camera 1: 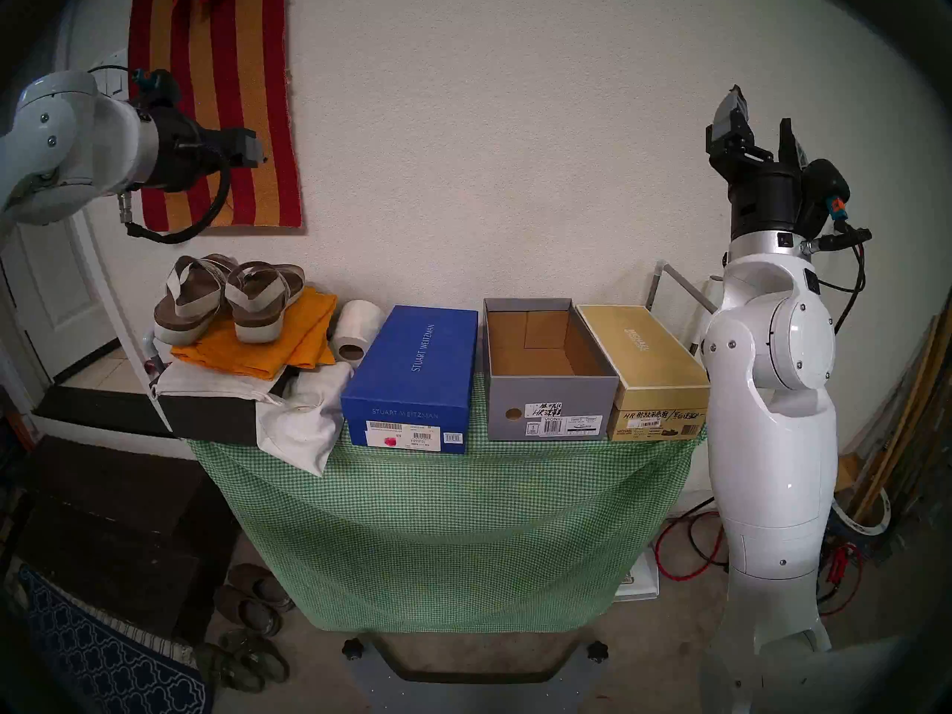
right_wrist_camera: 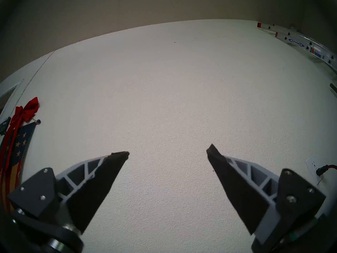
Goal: Put shoes into shoe box
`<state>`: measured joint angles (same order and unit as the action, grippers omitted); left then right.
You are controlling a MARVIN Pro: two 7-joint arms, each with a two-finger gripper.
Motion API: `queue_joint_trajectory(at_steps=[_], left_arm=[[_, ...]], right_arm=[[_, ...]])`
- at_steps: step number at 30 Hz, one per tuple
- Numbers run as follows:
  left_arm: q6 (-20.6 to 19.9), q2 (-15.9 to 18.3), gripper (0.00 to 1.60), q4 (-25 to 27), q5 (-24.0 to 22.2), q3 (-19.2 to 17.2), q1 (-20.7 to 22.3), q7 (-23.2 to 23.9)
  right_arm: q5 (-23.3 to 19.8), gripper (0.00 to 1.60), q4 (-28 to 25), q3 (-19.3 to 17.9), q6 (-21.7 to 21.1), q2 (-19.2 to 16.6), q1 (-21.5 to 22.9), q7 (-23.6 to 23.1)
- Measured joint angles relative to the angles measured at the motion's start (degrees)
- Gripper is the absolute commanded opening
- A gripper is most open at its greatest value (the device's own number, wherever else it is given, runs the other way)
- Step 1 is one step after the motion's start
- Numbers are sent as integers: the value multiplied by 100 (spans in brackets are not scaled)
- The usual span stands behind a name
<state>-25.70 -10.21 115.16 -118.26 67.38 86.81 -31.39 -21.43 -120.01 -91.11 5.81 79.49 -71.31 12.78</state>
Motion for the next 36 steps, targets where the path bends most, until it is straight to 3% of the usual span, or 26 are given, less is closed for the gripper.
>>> queue_joint_trajectory(at_steps=[14, 25, 30, 36], left_arm=[[-1472, 319, 160, -473, 541, 540, 588, 1257], [-2625, 428, 160, -724, 1463, 865, 852, 2460], [-2852, 394, 160, -794, 2078, 987, 879, 2996], [-2802, 260, 160, -937, 2881, 1110, 844, 3640]], right_arm=[[0, 160, 0, 0, 0, 2, 0, -1], [0, 160, 0, 0, 0, 4, 0, -1], [1, 160, 0, 0, 0, 4, 0, -1], [2, 160, 0, 0, 0, 5, 0, -2]])
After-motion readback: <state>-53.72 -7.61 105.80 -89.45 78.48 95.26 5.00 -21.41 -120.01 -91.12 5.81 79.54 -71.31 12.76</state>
